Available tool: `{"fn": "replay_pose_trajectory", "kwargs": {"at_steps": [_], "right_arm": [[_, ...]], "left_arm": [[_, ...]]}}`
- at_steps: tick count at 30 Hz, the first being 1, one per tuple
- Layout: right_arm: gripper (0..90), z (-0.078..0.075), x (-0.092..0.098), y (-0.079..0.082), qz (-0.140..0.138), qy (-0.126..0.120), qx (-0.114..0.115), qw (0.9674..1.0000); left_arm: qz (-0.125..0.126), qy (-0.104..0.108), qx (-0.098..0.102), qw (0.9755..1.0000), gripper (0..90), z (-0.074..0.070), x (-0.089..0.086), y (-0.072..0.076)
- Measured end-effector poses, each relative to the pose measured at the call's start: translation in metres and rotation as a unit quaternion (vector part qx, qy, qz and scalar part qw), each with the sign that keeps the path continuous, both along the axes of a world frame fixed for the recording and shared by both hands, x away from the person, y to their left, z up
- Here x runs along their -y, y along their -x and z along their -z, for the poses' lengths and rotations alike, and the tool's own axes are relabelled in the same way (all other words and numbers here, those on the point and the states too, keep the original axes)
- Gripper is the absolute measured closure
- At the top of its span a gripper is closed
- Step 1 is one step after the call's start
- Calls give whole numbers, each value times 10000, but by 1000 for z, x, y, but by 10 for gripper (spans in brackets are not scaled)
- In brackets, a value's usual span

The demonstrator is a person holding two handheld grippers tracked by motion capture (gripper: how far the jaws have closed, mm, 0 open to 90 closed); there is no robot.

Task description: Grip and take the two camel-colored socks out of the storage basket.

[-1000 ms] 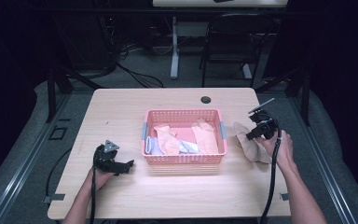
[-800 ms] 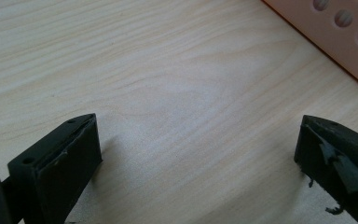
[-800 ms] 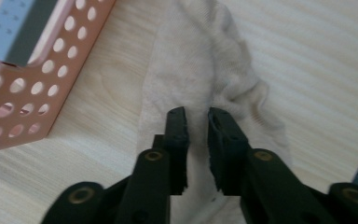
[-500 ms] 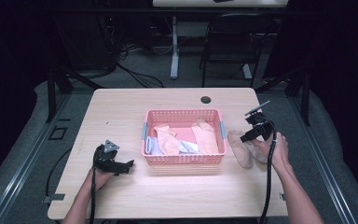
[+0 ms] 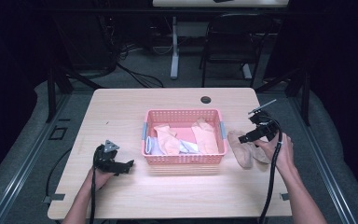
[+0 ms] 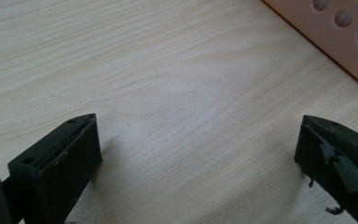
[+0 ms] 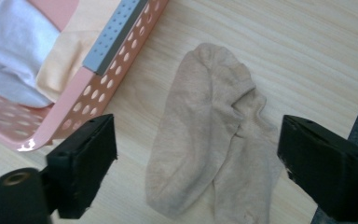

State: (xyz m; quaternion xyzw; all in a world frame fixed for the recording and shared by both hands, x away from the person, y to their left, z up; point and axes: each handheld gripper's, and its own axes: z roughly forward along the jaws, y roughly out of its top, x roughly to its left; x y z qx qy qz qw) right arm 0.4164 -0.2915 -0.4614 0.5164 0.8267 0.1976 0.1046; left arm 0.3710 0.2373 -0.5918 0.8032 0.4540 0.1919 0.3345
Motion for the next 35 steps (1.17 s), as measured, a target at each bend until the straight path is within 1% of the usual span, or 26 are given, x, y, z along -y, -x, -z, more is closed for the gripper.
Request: {"fn": "replay_pose_trajectory", "kwargs": {"at_steps": [2,3,6,7,12,15,17,18,19,20,21,22,23,24,25,27,28,29,31,33,35], "right_arm": [[48,-1,-2,5,-54,-18,42,10000],[30,-2,-3,8,-95,22,61,9999],[1,-4,-4,18,-176,70,147,9997],[0,-5,-4,21,-232,19,120,9997],[0,-4,-2,36,-335,-14,207,9992],[0,1,0,45,-366,2,237,9990],[0,6,2,52,-407,96,211,9989],[0,9,3,55,-399,90,224,9989],[0,13,4,58,-419,45,182,9989],[0,16,6,61,-416,68,148,9990],[0,25,10,64,-352,53,80,9993],[0,30,11,66,-339,1,7,9994],[0,30,11,66,-339,1,7,9994],[0,34,13,67,-311,39,10,9995],[0,39,14,69,-324,81,-46,9994],[0,49,16,74,-317,73,-183,9993],[0,54,17,75,-309,7,-290,9991],[0,58,18,77,-302,16,-390,9988],[0,62,19,78,-272,110,-441,9986],[0,64,19,77,-311,108,-532,9980],[16,64,19,75,-322,110,-552,9979]], "left_arm": [[1,0,0,10000,2,0,0,0],[0,0,-1,10000,2,0,0,0],[1,-2,0,10000,2,0,0,0],[-1,-1,0,10000,2,0,0,0],[-2,0,0,10000,2,0,0,0],[-3,1,0,10000,2,0,0,0],[-4,-1,0,10000,2,0,0,0],[-3,1,0,10000,2,0,0,0],[-2,0,1,10000,2,0,0,0],[6,-10,-3,10000,2,0,0,0],[8,-11,-3,10000,2,0,0,0],[7,-12,-2,10000,2,0,0,0],[7,-13,-2,10000,2,0,0,0],[8,-13,-3,10000,2,0,0,0],[9,-15,-3,10000,2,0,0,0],[8,-12,-3,10000,2,0,0,0],[8,-12,-4,10000,2,0,0,0],[9,-11,-4,10000,2,0,0,0],[10,-11,-6,10000,2,0,0,0],[15,-10,-5,10000,2,0,0,0],[11,2,12,10000,1,0,0,0]]}}
